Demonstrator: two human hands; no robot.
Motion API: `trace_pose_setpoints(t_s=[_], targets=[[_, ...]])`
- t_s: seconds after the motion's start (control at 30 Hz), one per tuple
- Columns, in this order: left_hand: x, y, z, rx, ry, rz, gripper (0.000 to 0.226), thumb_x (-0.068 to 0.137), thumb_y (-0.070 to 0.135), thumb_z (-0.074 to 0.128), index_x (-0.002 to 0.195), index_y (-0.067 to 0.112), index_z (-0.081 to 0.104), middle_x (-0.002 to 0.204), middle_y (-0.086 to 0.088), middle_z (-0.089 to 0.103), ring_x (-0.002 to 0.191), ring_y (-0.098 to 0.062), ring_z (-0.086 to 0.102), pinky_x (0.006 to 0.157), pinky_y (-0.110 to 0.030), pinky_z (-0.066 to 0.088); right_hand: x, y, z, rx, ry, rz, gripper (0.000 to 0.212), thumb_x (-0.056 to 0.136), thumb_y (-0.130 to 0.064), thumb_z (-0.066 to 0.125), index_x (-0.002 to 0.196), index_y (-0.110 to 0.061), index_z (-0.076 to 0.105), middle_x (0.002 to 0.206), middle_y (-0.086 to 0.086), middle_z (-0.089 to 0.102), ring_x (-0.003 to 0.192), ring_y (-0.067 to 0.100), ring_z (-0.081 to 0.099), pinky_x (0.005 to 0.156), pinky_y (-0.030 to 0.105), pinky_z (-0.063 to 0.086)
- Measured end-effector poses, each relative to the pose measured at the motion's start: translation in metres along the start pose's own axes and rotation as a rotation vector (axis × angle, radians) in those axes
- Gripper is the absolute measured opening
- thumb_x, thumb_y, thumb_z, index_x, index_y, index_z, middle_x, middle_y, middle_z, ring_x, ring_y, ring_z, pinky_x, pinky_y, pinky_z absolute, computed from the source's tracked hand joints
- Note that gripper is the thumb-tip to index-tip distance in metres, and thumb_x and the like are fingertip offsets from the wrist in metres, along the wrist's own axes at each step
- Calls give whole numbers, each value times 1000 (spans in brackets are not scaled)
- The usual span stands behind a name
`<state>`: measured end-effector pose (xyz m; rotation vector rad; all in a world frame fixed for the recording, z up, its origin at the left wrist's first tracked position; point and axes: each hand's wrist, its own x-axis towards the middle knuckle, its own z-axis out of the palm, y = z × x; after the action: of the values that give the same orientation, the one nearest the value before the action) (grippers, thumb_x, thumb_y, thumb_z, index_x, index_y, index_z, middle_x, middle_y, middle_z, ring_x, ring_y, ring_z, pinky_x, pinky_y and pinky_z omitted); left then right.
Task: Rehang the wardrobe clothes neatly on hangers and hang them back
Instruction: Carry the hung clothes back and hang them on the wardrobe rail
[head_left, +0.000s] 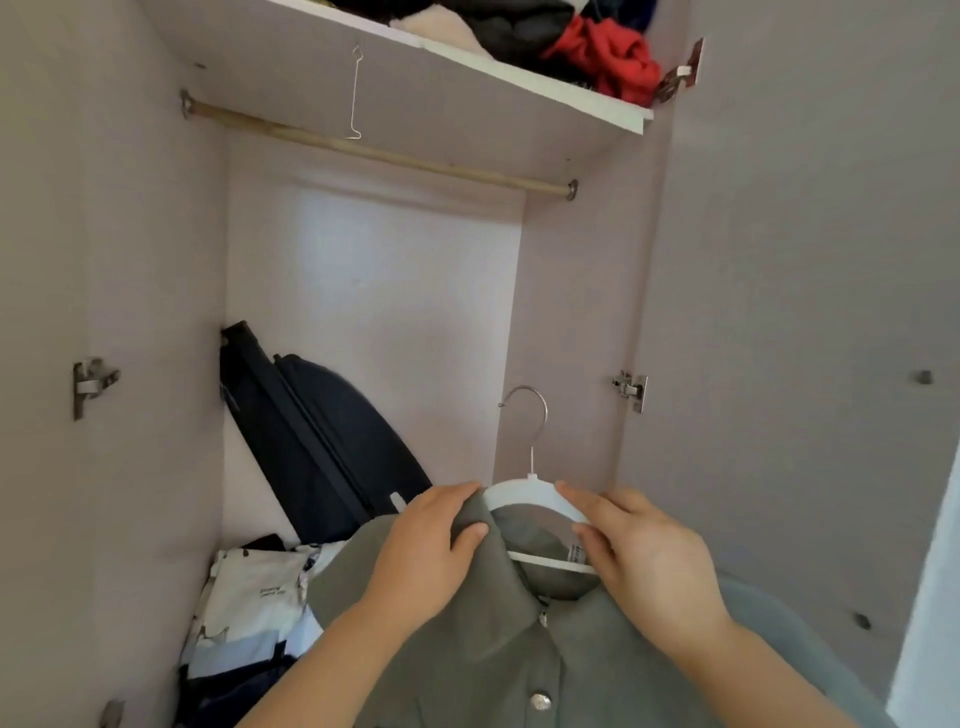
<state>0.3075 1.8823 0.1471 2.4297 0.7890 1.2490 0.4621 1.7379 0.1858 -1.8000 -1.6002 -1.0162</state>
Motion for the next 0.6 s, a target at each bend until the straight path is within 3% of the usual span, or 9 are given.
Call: trace_pose_setpoints(t_s=[0.17,0.27,0.37,0.6], targets=[[109,-54,6,4,-41,59,42,93,32,50,134,31,41,130,14,45,116,-1,39,96,-10,24,87,24,64,-35,-43,52,47,63,-20,82,104,-36,68,77,-10,62,54,12,61,35,24,41],[172,-78,2,36,-31,97,44,93,33,50,136,30,39,133,13,43,120,-2,39,100,-13,25,141,42,94,-71,-84,98,40,84,-30,60,120,-45,54,95,-10,60,77,16,64,53,33,49],[229,-99,-2,45,-8,101,47,93,34,49,138,31,34,136,12,40,123,-4,38,101,-15,25,194,67,118,-60,-101,148,39,91,-36,46,127,-49,41,107,-11,55,93,16,62,68,33,50],[352,-132,-11,88,135,122,49,92,35,51,138,34,34,133,10,45,114,-4,43,94,-15,32,322,132,167,-108,-75,187,36,90,-33,47,124,-46,44,111,-7,52,97,23,61,72,34,47]])
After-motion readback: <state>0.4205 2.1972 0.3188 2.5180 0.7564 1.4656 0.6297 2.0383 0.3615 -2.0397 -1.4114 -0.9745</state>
